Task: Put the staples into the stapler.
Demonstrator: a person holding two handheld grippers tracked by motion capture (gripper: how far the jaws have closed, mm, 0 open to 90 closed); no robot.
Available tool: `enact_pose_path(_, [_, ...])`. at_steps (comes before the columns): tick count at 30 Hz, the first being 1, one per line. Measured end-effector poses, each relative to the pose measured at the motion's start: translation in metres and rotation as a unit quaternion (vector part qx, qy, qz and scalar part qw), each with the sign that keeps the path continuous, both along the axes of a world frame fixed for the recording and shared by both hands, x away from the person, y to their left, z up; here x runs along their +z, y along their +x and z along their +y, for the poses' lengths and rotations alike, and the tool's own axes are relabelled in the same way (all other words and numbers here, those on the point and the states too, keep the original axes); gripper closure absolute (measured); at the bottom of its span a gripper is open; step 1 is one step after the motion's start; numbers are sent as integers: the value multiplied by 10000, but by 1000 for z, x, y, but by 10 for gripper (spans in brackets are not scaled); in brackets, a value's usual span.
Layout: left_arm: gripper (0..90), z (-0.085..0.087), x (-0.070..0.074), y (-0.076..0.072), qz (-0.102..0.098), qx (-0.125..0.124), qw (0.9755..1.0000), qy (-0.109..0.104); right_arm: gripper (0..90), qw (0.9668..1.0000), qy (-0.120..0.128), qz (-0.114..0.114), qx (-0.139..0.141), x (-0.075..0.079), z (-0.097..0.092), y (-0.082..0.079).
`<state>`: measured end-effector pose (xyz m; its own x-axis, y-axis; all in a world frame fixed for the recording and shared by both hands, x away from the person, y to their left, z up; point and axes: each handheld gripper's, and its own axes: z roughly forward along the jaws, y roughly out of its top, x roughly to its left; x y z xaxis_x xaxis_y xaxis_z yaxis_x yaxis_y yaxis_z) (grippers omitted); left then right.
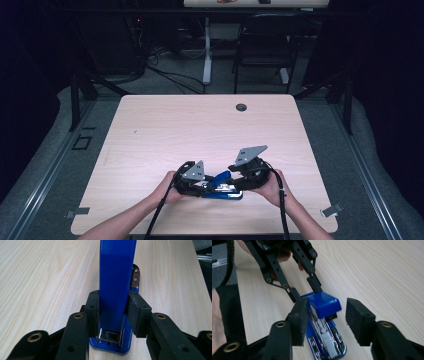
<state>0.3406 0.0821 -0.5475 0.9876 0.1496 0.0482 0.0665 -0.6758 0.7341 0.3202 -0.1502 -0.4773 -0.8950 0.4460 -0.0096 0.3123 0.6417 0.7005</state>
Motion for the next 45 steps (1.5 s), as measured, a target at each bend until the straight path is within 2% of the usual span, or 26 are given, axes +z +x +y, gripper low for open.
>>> enact_pose_path(3, [647,0,-1,0,-3,-11,10000,-14,612,10000,-38,-14,69,0,4,1])
enact_pose_path(4, [647,0,-1,-1,-9,-5,10000,-22,612,9999,-105,-6,83,0,5,2])
enact_pose_path(8, [629,-1,-2,0,35,-2,10000,-36,619,10000,7,71,41,-2,2,2])
enact_pose_path(9, [629,0,-2,0,108,6,9999,-110,618,9999,23,107,35,-3,1,2])
enact_pose_path(10, [549,2,-1,1,143,33,9997,-211,617,9998,76,161,0,-6,-3,2])
enact_pose_path(11, [497,4,0,2,179,44,9996,-219,616,9998,93,179,-33,-8,-4,1])
enact_pose_path(13, [452,9,2,5,180,117,9994,-258,615,9996,125,242,-60,-10,-7,1])
enact_pose_path(14, [421,12,3,7,253,162,9991,-297,615,9996,111,269,-72,-11,-9,1])
enact_pose_path(15, [404,12,3,7,253,162,9991,-297,615,9996,111,269,-72,-11,-9,1])
enact_pose_path(16, [397,17,4,10,280,284,9986,-342,614,9991,177,349,-132,-14,-11,2])
enact_pose_path(17, [381,17,4,10,280,284,9986,-342,614,9991,177,349,-132,-14,-11,2])
enact_pose_path(18, [365,22,4,13,336,397,9979,-389,614,9986,209,454,-173,-16,-14,3])
enact_pose_path(19, [357,22,4,13,336,397,9979,-389,614,9985,221,478,-137,-18,-16,4])
enact_pose_path(20, [346,26,5,15,351,507,9973,-401,613,9983,221,511,-146,-19,-18,5])
enact_pose_path(24, [303,33,6,19,402,647,9963,-394,609,9980,240,574,-149,-24,-21,6])
enact_pose_path(25, [260,35,6,20,421,697,9960,-380,608,9974,306,637,-148,-26,-24,7])
enact_pose_path(26, [245,39,5,23,476,799,9951,-347,607,9973,319,648,-151,-27,-24,8])
enact_pose_path(27, [233,39,5,23,476,799,9951,-347,607,9973,319,648,-151,-27,-24,8])
enact_pose_path(30, [222,46,5,26,544,941,9935,-326,599,9969,242,727,-159,-32,-27,9])
enact_pose_path(35, [214,50,6,29,553,1041,9925,-337,589,9959,154,869,-193,-39,-29,11])
enact_pose_path(43, [213,50,5,32,583,1080,9922,-229,569,9933,-85,1135,-210,-49,-30,14])
enact_pose_path(45, [210,49,5,32,567,1111,9919,-240,566,9925,-41,1191,-259,-51,-30,15])
